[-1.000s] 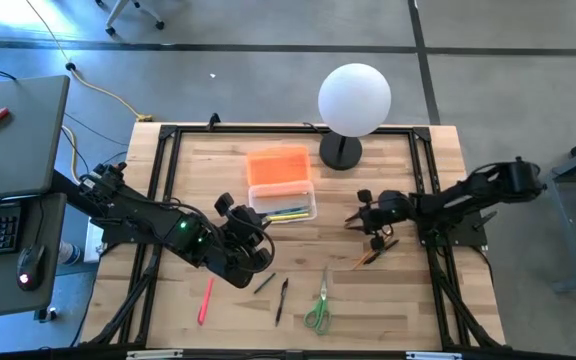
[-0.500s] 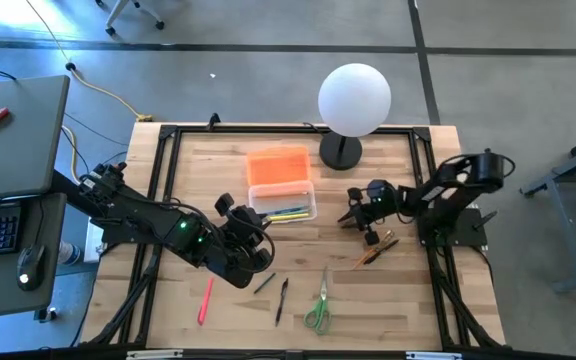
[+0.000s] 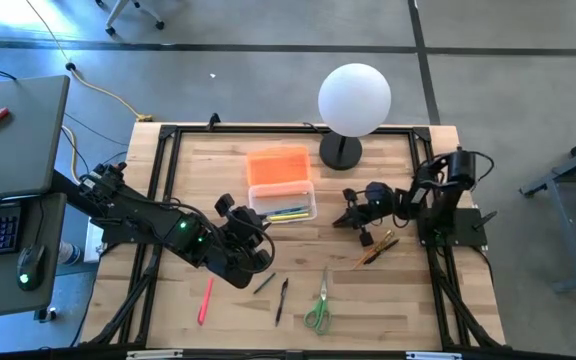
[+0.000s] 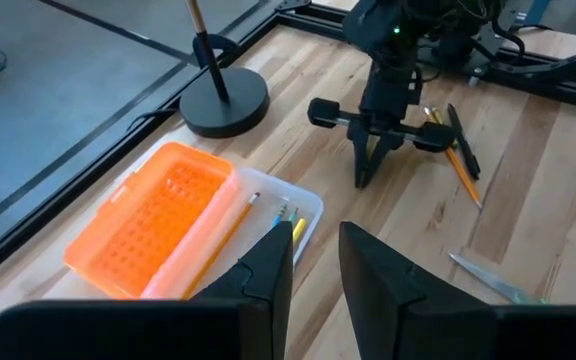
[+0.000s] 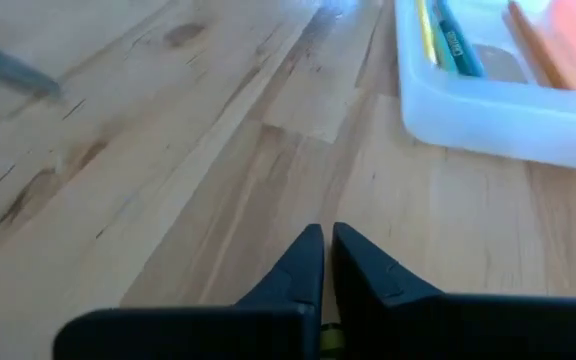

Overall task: Pick & place school supplies into a supply box
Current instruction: Put the top green crayon into the transparent supply box

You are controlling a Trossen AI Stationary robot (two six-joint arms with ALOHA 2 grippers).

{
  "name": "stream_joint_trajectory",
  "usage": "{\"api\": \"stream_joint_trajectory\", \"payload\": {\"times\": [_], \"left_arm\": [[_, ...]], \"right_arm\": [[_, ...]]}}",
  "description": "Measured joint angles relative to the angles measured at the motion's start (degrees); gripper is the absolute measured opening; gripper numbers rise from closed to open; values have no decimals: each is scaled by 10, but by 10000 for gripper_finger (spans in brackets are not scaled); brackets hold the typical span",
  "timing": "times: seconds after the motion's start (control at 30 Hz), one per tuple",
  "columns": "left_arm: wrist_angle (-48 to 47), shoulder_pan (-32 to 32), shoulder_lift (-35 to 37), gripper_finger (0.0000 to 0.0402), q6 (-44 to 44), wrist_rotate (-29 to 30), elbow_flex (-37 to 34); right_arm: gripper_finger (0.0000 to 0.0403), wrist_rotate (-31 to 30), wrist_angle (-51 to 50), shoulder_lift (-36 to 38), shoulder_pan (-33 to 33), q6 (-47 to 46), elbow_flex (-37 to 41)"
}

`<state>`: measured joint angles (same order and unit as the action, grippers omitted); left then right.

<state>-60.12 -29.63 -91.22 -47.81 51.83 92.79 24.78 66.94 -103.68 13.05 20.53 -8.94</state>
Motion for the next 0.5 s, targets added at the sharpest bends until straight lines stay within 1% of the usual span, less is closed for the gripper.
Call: {"api": "stream_joint_trajectory", "payload": {"times": [0.07,0.13,0.2,0.3,0.37,0.4,0.5], "left_arm": [[0,0,0,117,0,-3,0],[1,0,0,117,0,-4,0],[2,0,0,117,0,-4,0],[2,0,0,117,0,-6,0],[2,0,0,117,0,-9,0],[3,0,0,117,0,-10,0],[4,0,0,117,0,-10,0]], "right_arm": [[3,-4,53,7,-14,-30,-7],[2,-28,74,21,-30,-53,-25],[1,-41,58,35,-48,-55,-45],[1,-61,23,57,-75,-42,-95],[1,-76,-32,66,-89,-25,-144],[1,-91,-79,66,-94,-14,-173],[0,-134,-273,62,-107,47,-280]]}}
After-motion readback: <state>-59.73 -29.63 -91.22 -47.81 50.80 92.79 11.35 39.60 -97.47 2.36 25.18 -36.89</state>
